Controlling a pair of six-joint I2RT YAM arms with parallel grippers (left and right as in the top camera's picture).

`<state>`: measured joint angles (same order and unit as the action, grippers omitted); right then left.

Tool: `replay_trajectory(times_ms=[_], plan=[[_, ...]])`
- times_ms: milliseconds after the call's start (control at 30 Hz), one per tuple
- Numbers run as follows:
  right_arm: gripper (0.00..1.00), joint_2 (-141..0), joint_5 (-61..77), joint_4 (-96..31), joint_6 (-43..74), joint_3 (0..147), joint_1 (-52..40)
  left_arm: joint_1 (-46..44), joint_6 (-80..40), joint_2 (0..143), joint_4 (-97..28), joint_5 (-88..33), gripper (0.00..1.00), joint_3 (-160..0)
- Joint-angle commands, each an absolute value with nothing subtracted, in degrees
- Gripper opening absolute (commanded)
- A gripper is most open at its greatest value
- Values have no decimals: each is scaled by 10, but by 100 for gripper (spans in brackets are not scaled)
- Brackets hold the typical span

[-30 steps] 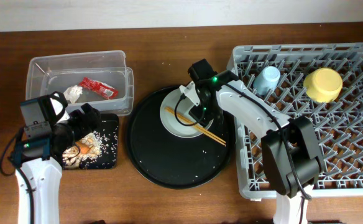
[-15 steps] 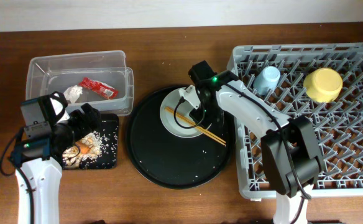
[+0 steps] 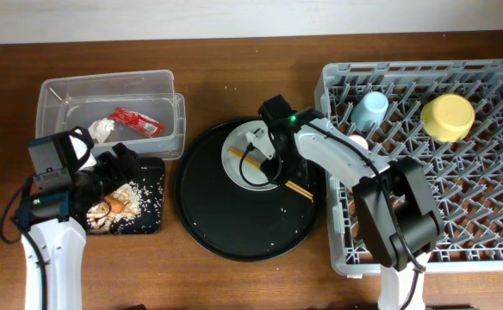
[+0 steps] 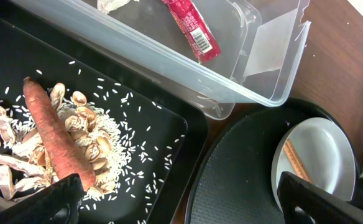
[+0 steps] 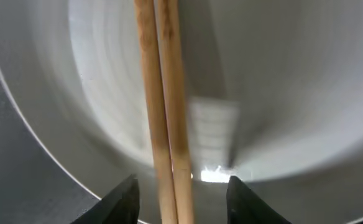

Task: Sort waste into correct bins and load items into the dishwasher rack
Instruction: 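Grasp the wooden chopsticks with the right gripper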

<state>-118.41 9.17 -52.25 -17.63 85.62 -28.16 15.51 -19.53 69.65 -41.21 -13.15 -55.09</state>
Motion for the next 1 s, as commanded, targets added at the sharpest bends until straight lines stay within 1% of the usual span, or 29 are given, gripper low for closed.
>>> replay_trajectory(times_ms=[0, 67, 133, 167, 200, 233, 267, 333, 367, 433, 467, 500, 533, 567, 667, 733, 767, 867, 967], plan=[[53, -1183, 122, -566, -160, 952, -286, 157, -199, 693, -413, -136, 99, -561], [53, -1183, 113, -571, -161, 962, -285, 157, -199, 693, -413, -136, 99, -561], [51, -1185, 96, -543, -163, 913, -285, 157, -199, 693, -413, -136, 99, -561], [48, -1185, 92, -514, -163, 878, -285, 157, -199, 693, -413, -136, 99, -561], [42, -1185, 76, -476, -163, 836, -284, 157, -199, 693, -413, -136, 99, -561], [39, -1185, 72, -462, -163, 817, -284, 157, -199, 693, -413, -136, 99, -561], [39, -1185, 72, -462, -163, 814, -284, 157, -199, 693, -413, -136, 99, -561], [40, -1185, 73, -464, -162, 814, -284, 157, -199, 693, -413, -136, 99, -561], [40, -1183, 78, -488, -160, 835, -285, 157, -199, 693, -413, -136, 99, -561], [41, -1183, 118, -566, -160, 924, -285, 157, -199, 693, -413, -136, 99, -561], [41, -1183, 107, -588, -160, 957, -285, 157, -199, 693, -413, -136, 99, -561], [40, -1183, 88, -588, -160, 961, -285, 157, -199, 693, -413, -136, 99, -561], [33, -1185, 83, -584, -161, 951, -285, 157, -199, 693, -413, -136, 99, -561], [30, -1185, 83, -575, -163, 934, -285, 157, -199, 693, -413, -136, 99, -561], [29, -1185, 79, -504, -163, 863, -285, 157, -199, 693, -413, -136, 99, -561], [27, -1185, 79, -501, -162, 857, -285, 157, -199, 693, -413, -136, 99, -561], [20, -1185, 69, -499, -162, 857, -285, 157, -199, 693, -413, -136, 99, -561], [21, -1185, 72, -488, -160, 861, -284, 157, -199, 693, -413, -136, 99, -561], [17, -1184, 106, -499, -157, 889, -285, 157, -199, 693, -413, -136, 99, -561]])
